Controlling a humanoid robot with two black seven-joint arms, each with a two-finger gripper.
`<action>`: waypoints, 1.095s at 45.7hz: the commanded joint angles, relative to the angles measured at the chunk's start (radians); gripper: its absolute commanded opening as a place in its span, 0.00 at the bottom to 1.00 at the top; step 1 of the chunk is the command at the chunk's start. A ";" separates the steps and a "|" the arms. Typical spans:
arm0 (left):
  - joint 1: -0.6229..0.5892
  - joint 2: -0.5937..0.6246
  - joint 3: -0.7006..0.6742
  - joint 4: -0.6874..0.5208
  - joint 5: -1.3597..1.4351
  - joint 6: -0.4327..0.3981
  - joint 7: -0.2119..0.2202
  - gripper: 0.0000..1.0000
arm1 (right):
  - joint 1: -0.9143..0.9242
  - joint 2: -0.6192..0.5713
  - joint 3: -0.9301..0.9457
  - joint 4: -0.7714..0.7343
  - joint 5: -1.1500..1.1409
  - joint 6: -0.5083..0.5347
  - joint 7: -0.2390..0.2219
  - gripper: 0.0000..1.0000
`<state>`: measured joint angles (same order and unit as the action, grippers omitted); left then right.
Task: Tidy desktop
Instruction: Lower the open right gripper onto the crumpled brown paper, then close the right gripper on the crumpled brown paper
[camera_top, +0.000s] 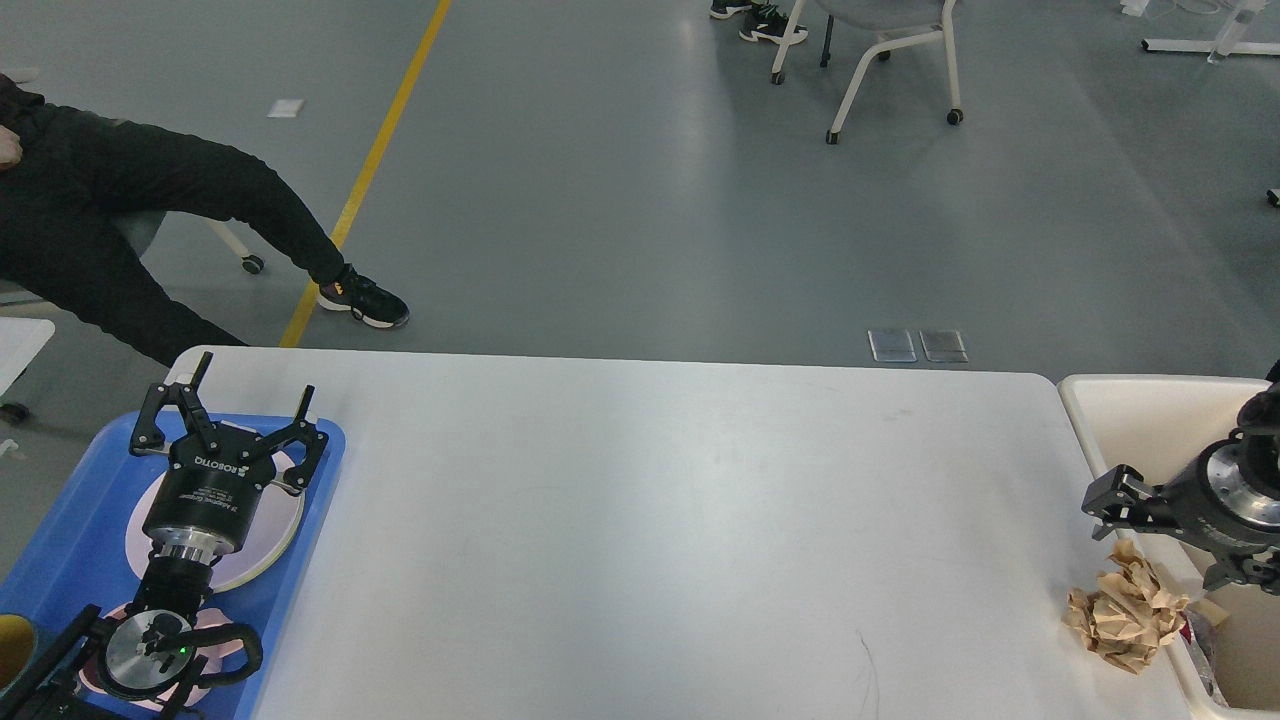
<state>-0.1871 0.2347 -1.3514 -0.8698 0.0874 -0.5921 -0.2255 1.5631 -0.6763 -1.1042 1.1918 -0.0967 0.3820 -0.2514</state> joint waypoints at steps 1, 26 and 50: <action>0.000 0.000 0.000 0.000 0.000 0.000 0.000 0.96 | -0.044 0.001 0.009 -0.011 -0.001 -0.006 0.003 1.00; 0.000 0.000 0.002 0.000 0.000 0.000 0.000 0.96 | -0.325 0.070 0.090 -0.138 0.003 -0.207 0.072 1.00; 0.000 0.000 0.000 0.000 0.000 0.000 0.000 0.96 | -0.474 0.103 0.169 -0.250 0.009 -0.342 0.072 0.98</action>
<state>-0.1871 0.2347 -1.3505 -0.8698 0.0874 -0.5921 -0.2255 1.0921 -0.5737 -0.9357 0.9422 -0.0873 0.0772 -0.1795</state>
